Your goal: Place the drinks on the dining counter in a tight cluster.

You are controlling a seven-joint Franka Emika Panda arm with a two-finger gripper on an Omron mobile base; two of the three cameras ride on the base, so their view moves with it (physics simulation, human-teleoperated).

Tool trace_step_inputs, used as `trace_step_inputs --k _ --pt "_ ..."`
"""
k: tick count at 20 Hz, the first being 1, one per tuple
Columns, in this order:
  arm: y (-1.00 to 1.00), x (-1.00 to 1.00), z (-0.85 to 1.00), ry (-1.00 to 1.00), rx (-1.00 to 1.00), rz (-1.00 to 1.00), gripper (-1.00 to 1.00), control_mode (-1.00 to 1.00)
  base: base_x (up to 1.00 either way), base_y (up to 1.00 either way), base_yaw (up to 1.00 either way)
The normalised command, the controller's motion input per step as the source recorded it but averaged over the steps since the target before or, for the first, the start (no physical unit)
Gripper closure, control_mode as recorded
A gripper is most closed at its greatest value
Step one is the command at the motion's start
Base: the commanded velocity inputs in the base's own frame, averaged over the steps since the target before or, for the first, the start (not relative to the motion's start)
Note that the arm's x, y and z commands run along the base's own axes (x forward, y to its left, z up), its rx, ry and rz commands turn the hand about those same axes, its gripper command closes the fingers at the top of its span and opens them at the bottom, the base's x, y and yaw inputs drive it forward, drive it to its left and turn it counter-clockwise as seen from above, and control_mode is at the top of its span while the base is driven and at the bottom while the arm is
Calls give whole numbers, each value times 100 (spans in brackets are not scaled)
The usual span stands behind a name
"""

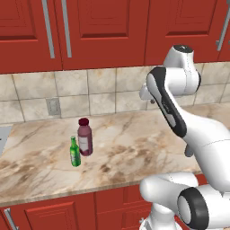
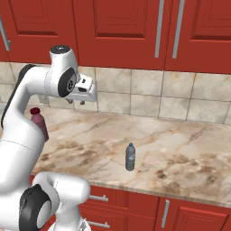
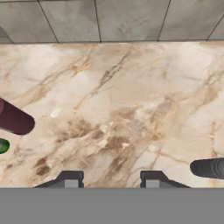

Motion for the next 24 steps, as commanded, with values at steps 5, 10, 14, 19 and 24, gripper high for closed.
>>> trace_step_inputs --k 5,10,14,19,24 --pt "-2 -14 0 -4 0 0 -100 -100 0 0 0" --pt "-16 -36 0 -15 2 -5 -100 -100 0 0 0" --pt "-20 -29 -1 -11 2 -7 -100 -100 0 0 0" --pt "-25 -30 -3 -8 0 -11 -100 -100 0 0 0" --pt "-37 -6 -5 -1 0 -11 -100 -100 0 0 0"
